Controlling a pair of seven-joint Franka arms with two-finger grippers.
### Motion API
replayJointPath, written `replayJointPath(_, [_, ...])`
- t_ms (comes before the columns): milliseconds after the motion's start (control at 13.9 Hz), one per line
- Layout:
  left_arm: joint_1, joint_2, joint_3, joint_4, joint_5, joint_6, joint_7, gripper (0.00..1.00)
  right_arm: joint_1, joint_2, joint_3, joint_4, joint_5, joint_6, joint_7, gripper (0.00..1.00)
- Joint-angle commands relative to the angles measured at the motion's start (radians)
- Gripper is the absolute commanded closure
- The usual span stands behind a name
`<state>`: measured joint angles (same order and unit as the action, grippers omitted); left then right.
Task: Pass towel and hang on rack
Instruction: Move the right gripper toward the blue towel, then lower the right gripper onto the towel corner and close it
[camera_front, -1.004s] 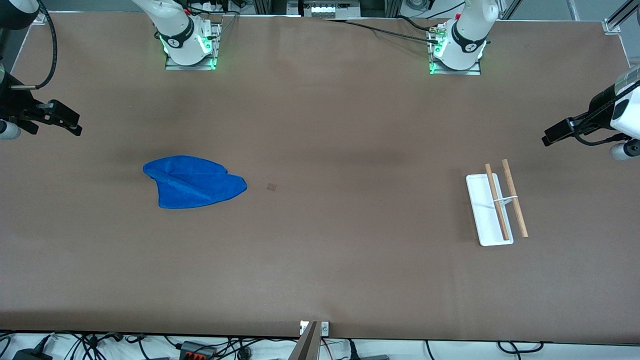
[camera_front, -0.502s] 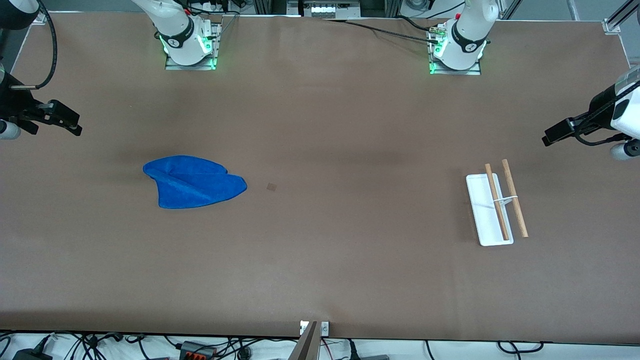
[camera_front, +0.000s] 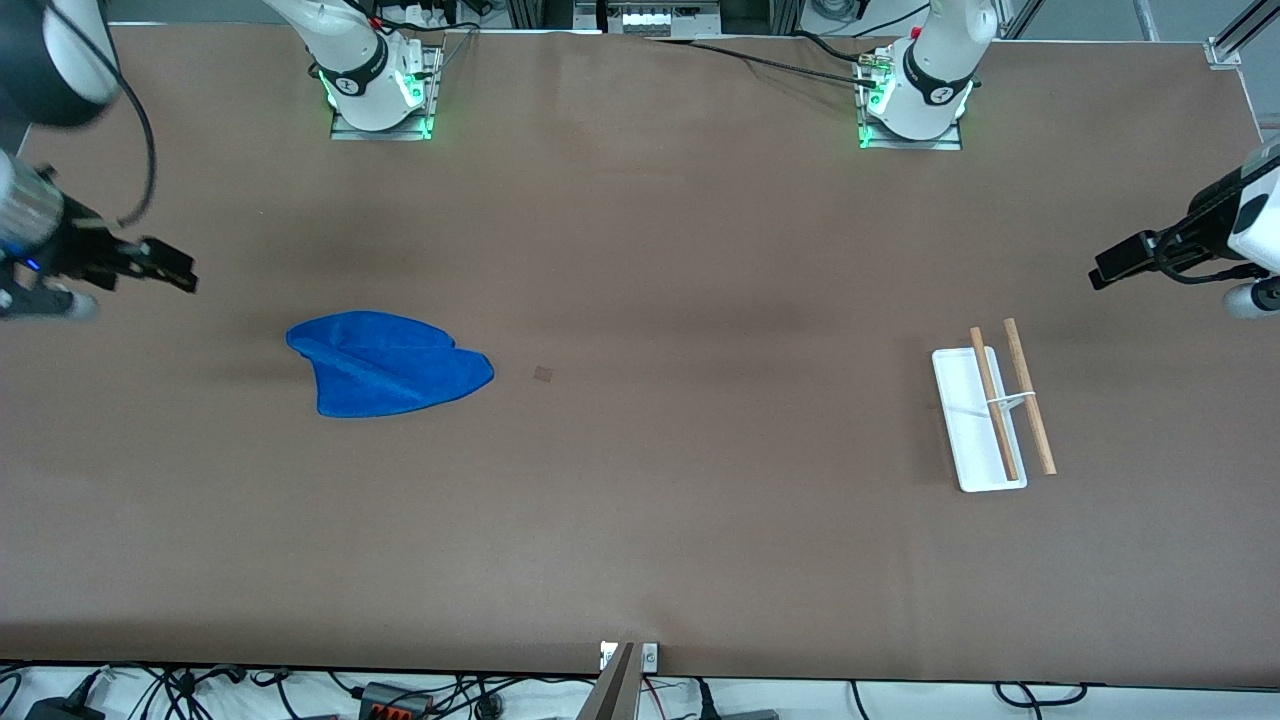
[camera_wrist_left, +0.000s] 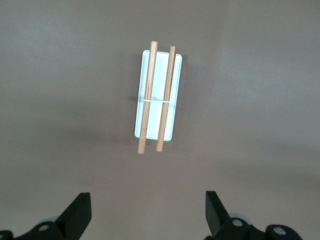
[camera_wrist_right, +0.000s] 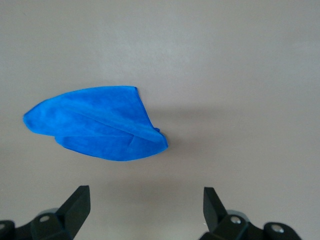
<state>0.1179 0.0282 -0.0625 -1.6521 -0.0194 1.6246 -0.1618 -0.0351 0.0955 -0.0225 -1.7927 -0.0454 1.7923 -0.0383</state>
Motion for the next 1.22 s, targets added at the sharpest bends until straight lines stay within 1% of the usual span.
replayJointPath(0, [0.009,0.002,0.000,0.012,-0.019,-0.014,0.038,0.00,-0.016,0.120,0.004,0.010,0.002,0.021,-0.005,0.00])
replayJointPath(215, [0.013,0.004,0.000,0.012,-0.025,-0.015,0.038,0.00,-0.040,0.242,0.004,0.010,0.005,0.027,-0.017,0.00])
replayJointPath(359, [0.014,0.004,0.000,0.012,-0.027,-0.017,0.038,0.00,-0.045,0.312,0.004,0.010,0.034,0.030,-0.122,0.00])
replayJointPath(502, [0.014,0.004,0.000,0.012,-0.027,-0.015,0.038,0.00,-0.052,0.355,0.004,0.010,0.044,0.030,-0.239,0.00])
replayJointPath(574, [0.016,0.004,0.000,0.012,-0.027,-0.017,0.038,0.00,-0.072,0.375,0.004,0.010,0.079,0.030,-0.296,0.00])
replayJointPath(646, [0.016,0.004,0.000,0.014,-0.027,-0.015,0.038,0.00,-0.084,0.397,0.003,0.012,0.141,0.038,-0.348,0.00])
replayJointPath(717, [0.016,0.004,0.000,0.014,-0.027,-0.017,0.038,0.00,-0.098,0.420,0.003,0.012,0.175,0.048,-0.385,0.00])
replayJointPath(1004, [0.016,0.004,0.000,0.014,-0.027,-0.015,0.038,0.00,-0.140,0.498,0.003,0.013,0.251,0.091,-0.544,0.00])
replayJointPath(1148, [0.016,0.004,0.000,0.014,-0.027,-0.015,0.038,0.00,-0.152,0.520,0.003,0.016,0.286,0.091,-0.575,0.00])
